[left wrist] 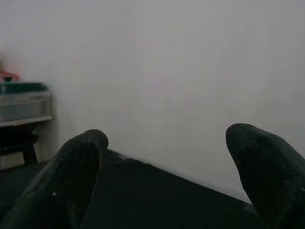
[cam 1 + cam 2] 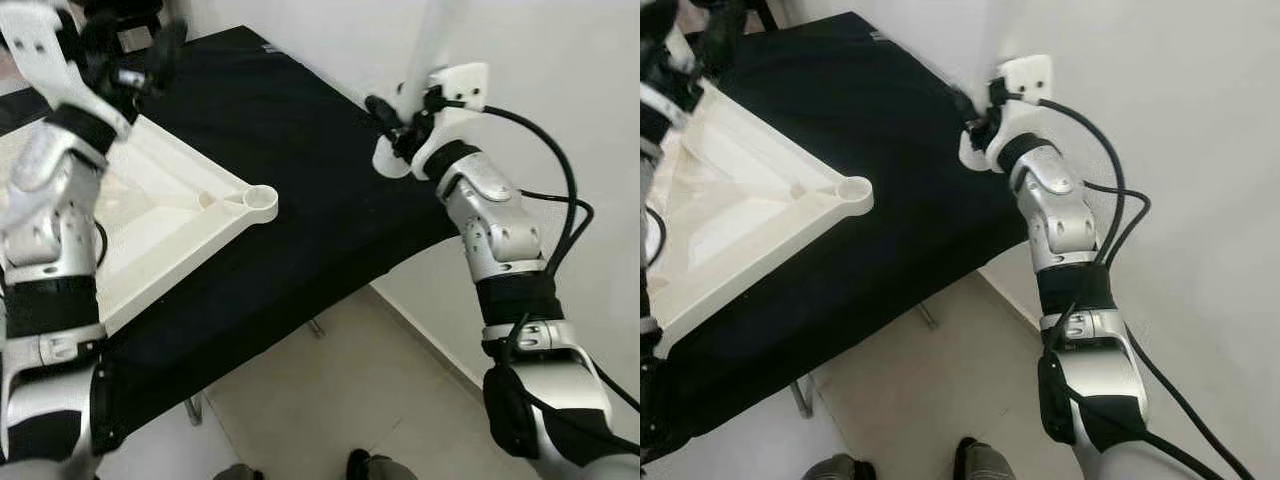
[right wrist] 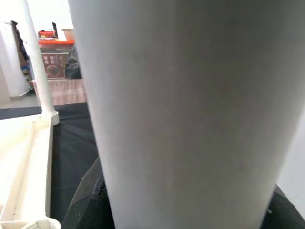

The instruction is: Building children table

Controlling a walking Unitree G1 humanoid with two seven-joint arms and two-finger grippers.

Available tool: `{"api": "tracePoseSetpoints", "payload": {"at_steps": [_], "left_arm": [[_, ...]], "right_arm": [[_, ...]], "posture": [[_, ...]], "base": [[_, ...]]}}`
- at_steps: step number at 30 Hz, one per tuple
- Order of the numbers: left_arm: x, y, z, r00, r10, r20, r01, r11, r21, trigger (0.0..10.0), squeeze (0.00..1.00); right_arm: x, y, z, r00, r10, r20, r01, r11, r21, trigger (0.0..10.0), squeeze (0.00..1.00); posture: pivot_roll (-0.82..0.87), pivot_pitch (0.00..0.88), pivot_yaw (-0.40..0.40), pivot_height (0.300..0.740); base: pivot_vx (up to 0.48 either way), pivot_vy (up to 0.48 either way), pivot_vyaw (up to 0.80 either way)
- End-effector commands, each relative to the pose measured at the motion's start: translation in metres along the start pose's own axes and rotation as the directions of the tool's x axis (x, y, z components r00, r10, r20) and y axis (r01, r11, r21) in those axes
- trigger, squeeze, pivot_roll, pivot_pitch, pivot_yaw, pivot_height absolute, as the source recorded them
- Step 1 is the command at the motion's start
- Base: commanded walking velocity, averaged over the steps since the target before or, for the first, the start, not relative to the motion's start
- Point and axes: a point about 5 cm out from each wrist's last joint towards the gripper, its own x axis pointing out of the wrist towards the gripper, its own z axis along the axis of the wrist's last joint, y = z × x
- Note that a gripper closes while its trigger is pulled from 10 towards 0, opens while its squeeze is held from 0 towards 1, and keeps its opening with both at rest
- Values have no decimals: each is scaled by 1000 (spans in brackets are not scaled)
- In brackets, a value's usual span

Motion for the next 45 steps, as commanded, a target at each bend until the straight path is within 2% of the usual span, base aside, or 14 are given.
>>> {"api": "tracePoseSetpoints", "payload": {"at_steps": [1,3,4,6,7,8,10,13,16,20,24,29,39,45], "left_arm": [[-5,-10,-8,999,-12,-35,11,1000,-10,10000,0],[-15,-26,-22,997,-27,-76,23,998,-57,10000,0],[-15,-26,-22,997,-27,-76,23,998,-57,10000,0],[-32,-46,-39,987,-72,-145,60,994,-89,10000,0],[-32,-46,-39,987,-72,-145,60,994,-89,10000,0],[-48,-61,-50,976,-111,-187,94,991,-98,10000,0],[-53,-65,-52,973,-125,-193,107,989,-97,10000,0],[-70,-78,-56,967,-143,-211,118,985,-129,10000,0],[-76,-82,-57,963,-144,-228,115,984,-136,10000,0],[-97,-97,-64,942,-147,-302,107,984,-143,10000,0],[-104,-110,-71,931,-163,-326,113,980,-166,10000,0],[-104,-116,-73,929,-170,-328,115,977,-179,10000,0],[-128,-111,-88,885,-106,-453,55,991,-123,10000,0],[-131,-113,-94,879,-91,-468,53,994,-92,10000,0]], "right_arm": [[-4,-2,0,1000,-9,16,9,1000,16,10000,0],[-10,-2,-6,1000,-9,6,8,1000,27,10000,0],[-10,-2,-6,1000,-9,6,8,1000,27,10000,0],[-21,3,-20,999,4,-33,-3,999,33,10000,0],[-21,3,-20,999,4,-33,-3,999,33,10000,0],[-29,8,-29,998,24,-58,-21,999,46,10000,0],[-32,10,-32,997,33,-64,-30,998,52,10000,0],[-43,18,-41,994,67,-91,-61,996,59,10000,0],[-48,20,-44,992,76,-100,-69,995,73,10000,0],[-67,22,-56,990,51,-131,-39,995,89,10000,0],[-68,24,-54,990,59,-125,-47,994,99,10000,0],[-65,22,-52,992,51,-113,-40,995,93,10000,0],[-64,25,-45,993,71,-97,-67,997,50,10000,0],[-61,23,-44,994,66,-91,-63,997,45,10000,0]], "posture": [[29,157,-49,740],[29,160,-51,740],[29,160,-51,740],[32,172,-54,740],[32,172,-54,740],[32,176,-55,740],[33,177,-55,740],[37,182,-55,740],[38,182,-55,740],[47,177,-59,740],[44,166,-62,740],[44,163,-61,740],[51,179,-61,740],[58,177,-68,740]], "base": [[0,0,0],[0,0,0],[0,0,0],[0,0,0],[0,0,0],[0,0,0],[0,0,0],[0,-354,0],[0,-469,304],[0,-469,800],[0,-455,800],[0,-82,800],[0,0,800],[0,0,800]]}}
